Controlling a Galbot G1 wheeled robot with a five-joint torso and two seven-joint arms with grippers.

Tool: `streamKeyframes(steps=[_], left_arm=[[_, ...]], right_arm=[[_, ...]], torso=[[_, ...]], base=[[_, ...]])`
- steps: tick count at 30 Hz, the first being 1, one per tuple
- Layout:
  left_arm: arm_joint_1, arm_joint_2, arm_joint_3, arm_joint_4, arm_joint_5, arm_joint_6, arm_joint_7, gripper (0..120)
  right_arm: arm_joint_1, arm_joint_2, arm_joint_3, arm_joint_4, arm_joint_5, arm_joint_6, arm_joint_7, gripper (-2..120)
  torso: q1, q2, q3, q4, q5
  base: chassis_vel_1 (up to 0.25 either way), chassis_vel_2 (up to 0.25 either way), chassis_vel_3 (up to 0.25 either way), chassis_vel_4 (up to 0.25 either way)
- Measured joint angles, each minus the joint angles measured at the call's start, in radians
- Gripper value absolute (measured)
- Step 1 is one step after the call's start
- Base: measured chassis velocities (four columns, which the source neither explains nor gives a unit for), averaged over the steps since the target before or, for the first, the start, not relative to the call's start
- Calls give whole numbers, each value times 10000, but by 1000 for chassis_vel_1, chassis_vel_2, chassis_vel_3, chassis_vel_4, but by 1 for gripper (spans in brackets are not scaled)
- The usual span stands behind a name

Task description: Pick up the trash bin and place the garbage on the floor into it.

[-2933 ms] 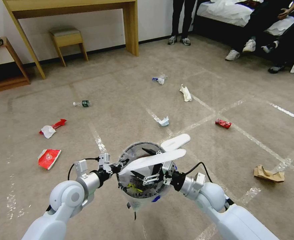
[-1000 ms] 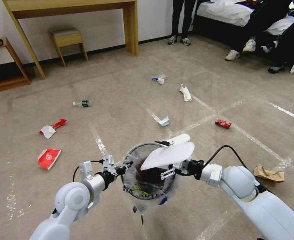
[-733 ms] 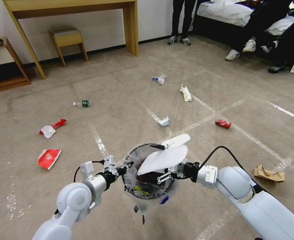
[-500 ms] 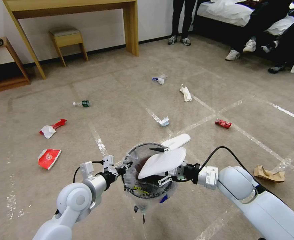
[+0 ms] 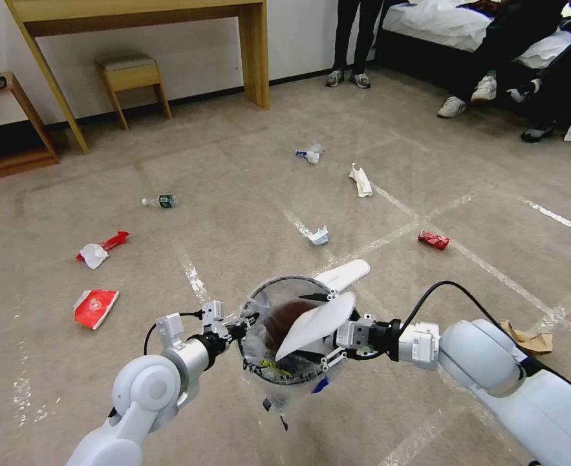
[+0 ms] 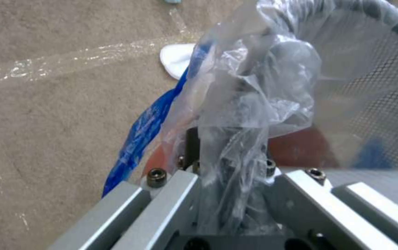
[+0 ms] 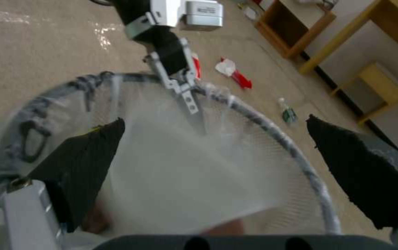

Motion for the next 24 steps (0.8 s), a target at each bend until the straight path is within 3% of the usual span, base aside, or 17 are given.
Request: streamKeyframes(steps=[10,17,22,24], left_arm=[[339,-72,-54,-250,204,4,16,1],[389,-133,-57,-257,263,9,57,1],[331,-178,-49,-177,277,10,64,1],[206,-184,-32,-75,280,7,64,1]], right_arm=[[905,-273,-763,-39,784,-871,491,100],[1204,-99,-1057,-178,981,-950,752,100],[988,-146,-539,57,1452,-1015,755,100],[482,-430,406,401,2080,-1062,820,100]], torso=[[0,0,0,1,0],[0,0,0,1,0],[0,-1,1,3,1],[0,0,0,0,-2]], base=[[0,0,0,0],[0,0,0,0],[0,0,0,0],[0,0,0,0]])
